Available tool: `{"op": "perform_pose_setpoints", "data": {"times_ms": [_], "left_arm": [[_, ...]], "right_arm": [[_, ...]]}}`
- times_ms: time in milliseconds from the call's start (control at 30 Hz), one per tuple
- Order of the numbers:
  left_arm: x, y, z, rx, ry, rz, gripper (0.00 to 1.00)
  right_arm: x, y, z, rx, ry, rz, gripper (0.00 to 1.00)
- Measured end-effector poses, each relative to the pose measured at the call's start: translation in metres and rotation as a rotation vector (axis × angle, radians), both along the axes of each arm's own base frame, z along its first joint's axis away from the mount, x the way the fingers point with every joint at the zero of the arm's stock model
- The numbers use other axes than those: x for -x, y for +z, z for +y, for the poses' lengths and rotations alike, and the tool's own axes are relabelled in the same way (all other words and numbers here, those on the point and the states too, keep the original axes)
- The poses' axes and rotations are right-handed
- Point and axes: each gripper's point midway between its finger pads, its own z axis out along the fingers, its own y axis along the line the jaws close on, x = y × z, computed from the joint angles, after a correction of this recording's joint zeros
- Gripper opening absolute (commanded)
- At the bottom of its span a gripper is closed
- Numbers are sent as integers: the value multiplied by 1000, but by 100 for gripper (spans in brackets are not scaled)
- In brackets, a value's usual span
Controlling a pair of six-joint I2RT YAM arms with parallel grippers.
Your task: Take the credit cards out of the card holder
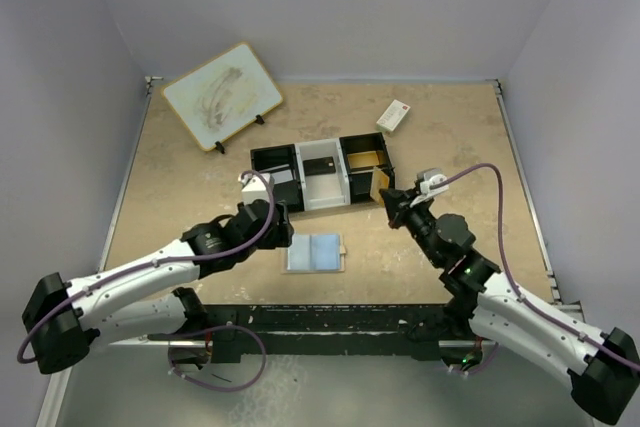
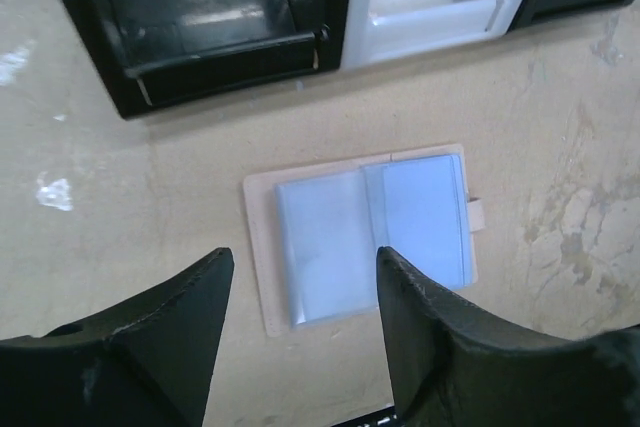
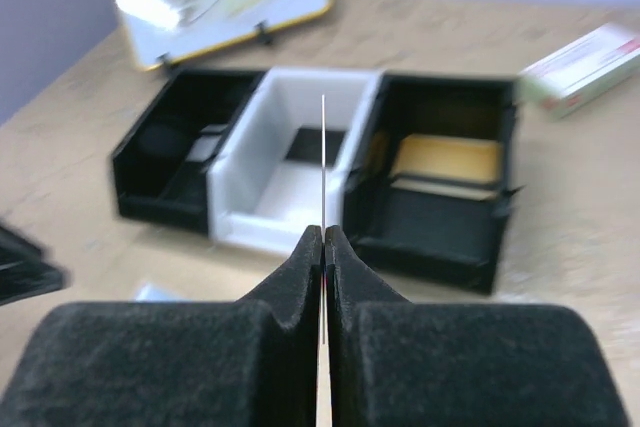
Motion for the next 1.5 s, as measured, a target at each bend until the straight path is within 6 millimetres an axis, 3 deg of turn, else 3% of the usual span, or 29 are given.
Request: {"op": "perform_pose_setpoints", "data": {"times_ms": [133,367,500,600,733,900,1033,1333,1500], "left_arm": [[-4,22,19,-33,41,-64,61],[-26,54,63,-183,132,-143,64],[-52,53,111,-206,259,-109,66],[-60,44,131,-241,309,-67,67],[-58,40,134,-266,302,-53,68],[-56,62,142,-233,334,-131,69],[-56,71,146,-222,355,-165,69],[-57,62,145,-246,349,-135,71],[-58,60,146,-256,352,-130,71]], "right_arm": [[-25,17,-25,157,-139,-125,0],[-91,21,-26,412,-126,-112,0],[-118,12,-36,508,-98,-84,0],[-136,-2,-33,605,-42,-53,0],[-146,-37,-23,754,76,-16,0],[-147,-73,-23,915,188,-6,0],[-155,-80,-23,1004,229,-39,0],[-163,-102,-10,1128,374,-126,0],[-173,-101,-4,1165,408,-177,0]]}}
